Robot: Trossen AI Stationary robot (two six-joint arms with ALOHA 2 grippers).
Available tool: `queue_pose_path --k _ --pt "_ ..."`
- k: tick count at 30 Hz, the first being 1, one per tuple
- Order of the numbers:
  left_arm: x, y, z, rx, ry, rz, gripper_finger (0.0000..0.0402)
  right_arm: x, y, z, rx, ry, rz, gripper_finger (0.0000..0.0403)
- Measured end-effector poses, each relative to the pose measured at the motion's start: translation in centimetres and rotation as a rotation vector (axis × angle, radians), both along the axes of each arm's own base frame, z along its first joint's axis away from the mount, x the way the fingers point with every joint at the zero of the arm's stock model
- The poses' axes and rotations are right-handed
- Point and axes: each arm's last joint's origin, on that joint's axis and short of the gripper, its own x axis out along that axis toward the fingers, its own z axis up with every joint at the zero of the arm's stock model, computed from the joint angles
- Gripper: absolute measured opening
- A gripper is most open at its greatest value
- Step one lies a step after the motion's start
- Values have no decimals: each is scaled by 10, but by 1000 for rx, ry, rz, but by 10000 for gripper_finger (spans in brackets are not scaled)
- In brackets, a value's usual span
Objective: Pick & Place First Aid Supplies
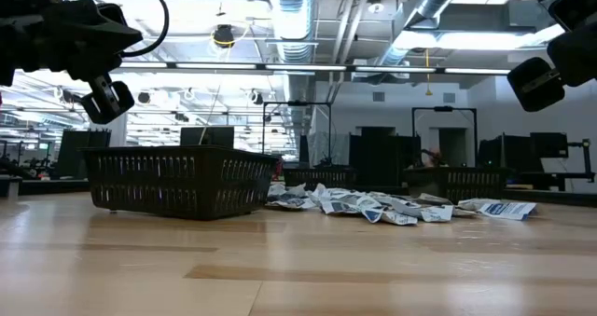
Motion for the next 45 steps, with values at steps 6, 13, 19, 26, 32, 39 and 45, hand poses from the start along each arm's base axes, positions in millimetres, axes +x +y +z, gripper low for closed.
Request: queue_pose_path --k 6,13,19,26,32,39,45 --pt "0 0 0 0 0 0 8 0 0 0 0 0 0 0" --pt "0 0 0 0 0 0 8 0 0 0 0 0 0 0" --pt "0 0 0 -1 -2 0 8 0 0 0 0 0 0 0" --pt "0 1 3 -10 -28 20 8 0 0 0 0 0 0 0" --pt "1 5 4 -20 -33 94 8 0 0 0 0 0 0 0" --pt "3 21 2 13 -25 241 8 0 0 0 -2 2 -8 0" --pt "6 34 -1 3 11 461 8 3 -17 1 -168 -27 -467 0"
